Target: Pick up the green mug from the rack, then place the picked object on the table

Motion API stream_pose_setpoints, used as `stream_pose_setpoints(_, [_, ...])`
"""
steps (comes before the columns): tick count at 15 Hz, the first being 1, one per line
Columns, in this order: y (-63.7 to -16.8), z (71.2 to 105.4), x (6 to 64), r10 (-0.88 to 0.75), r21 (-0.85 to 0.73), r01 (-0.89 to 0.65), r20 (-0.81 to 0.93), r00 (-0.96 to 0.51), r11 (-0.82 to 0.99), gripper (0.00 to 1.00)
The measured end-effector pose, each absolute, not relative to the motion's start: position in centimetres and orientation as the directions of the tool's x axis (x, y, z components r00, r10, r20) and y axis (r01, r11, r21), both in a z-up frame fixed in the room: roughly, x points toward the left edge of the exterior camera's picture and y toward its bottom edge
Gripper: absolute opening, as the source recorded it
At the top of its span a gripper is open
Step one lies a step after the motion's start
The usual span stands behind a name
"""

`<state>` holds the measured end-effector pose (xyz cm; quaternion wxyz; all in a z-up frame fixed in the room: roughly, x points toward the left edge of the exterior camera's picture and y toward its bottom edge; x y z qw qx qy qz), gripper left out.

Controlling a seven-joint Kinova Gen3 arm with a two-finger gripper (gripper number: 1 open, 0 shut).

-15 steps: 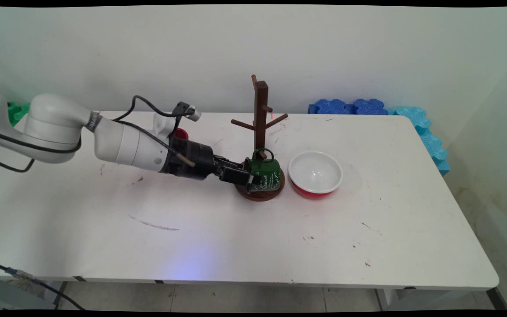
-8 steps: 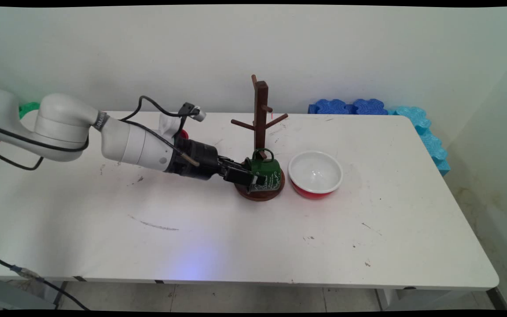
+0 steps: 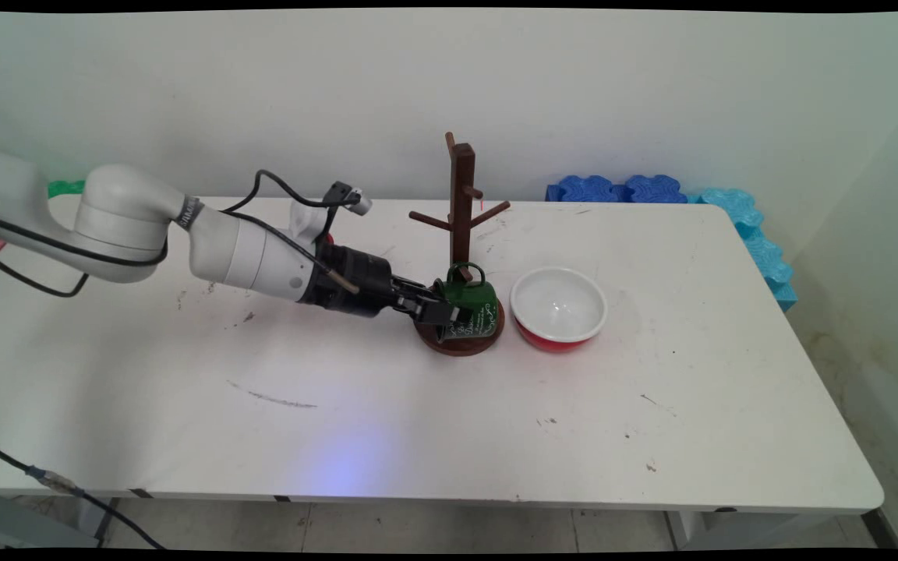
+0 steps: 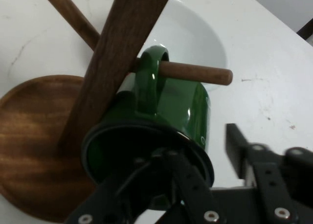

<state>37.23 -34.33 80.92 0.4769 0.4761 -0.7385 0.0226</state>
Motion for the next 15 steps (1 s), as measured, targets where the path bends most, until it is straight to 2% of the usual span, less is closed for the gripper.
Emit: stream_pose_setpoints(15, [-34.44,80.82,37.18,-0.670,0.401,-0.720,0.733,-0.118,0.566,0.00])
